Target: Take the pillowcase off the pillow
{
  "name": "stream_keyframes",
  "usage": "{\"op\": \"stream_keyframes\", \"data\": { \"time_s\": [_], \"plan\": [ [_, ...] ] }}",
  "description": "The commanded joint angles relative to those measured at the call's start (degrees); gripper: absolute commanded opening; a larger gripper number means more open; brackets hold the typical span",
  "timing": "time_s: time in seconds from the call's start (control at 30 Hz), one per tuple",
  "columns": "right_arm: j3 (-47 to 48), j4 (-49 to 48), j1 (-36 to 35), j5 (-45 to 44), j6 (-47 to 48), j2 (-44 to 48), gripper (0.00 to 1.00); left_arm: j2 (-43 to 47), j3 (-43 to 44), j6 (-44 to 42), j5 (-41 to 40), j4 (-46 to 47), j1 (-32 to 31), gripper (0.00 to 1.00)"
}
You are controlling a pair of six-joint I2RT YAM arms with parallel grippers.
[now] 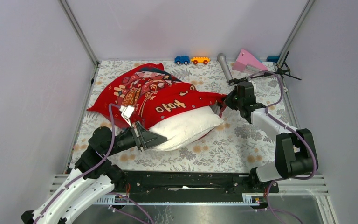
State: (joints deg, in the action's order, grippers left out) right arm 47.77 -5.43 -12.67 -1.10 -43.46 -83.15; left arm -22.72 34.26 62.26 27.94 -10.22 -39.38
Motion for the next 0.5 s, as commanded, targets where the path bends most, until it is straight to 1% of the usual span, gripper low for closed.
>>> {"op": "stream_keyframes", "data": {
  "time_s": [0.0,0.07,0.1,0.2,0.27,0.3,0.33,0.37,0.4,0.47],
  "plan": [
    [-0.3,-3.9,3.9,-0.7,6.6,2.3,0.09,2.1,4.4,-5.8,2.7,6.3,-1.0,0.0],
    [-0.5,-3.1,3.8,5.2,8.1,4.1,0.18,0.8,0.7,-5.9,-0.4,8.0,-1.0,0.0],
    [-0.6,-2.2,3.9,6.5,8.7,4.9,0.21,-0.2,-0.9,-5.6,-1.5,9.4,-1.0,0.0],
    [-1.4,-0.1,3.8,7.9,9.8,8.2,0.27,-4.9,-4.2,-5.3,-1.1,15.6,-1.1,0.0],
    [-2.2,0.6,3.9,8.4,10.0,10.5,0.32,-8.7,-4.8,-5.0,-0.3,20.2,-1.9,0.0],
    [-2.4,1.0,3.8,8.7,10.2,11.4,0.42,-10.5,-4.6,-5.0,-0.4,21.7,-2.6,0.0],
    [-2.6,1.5,3.8,9.2,10.4,12.3,0.59,-12.3,-4.2,-5.5,-1.1,22.8,-3.5,0.0],
    [-2.7,2.2,3.9,9.6,10.5,13.2,0.69,-13.9,-3.5,-6.4,-2.5,23.2,-4.6,0.0],
    [-2.8,2.8,3.8,10.2,10.6,14.0,0.74,-15.7,-2.7,-7.5,-4.3,23.3,-6.1,0.0],
    [-3.2,4.1,3.8,11.2,10.5,15.6,0.78,-19.1,-0.3,-10.0,-8.4,23.1,-9.3,0.0]
  ]
}}
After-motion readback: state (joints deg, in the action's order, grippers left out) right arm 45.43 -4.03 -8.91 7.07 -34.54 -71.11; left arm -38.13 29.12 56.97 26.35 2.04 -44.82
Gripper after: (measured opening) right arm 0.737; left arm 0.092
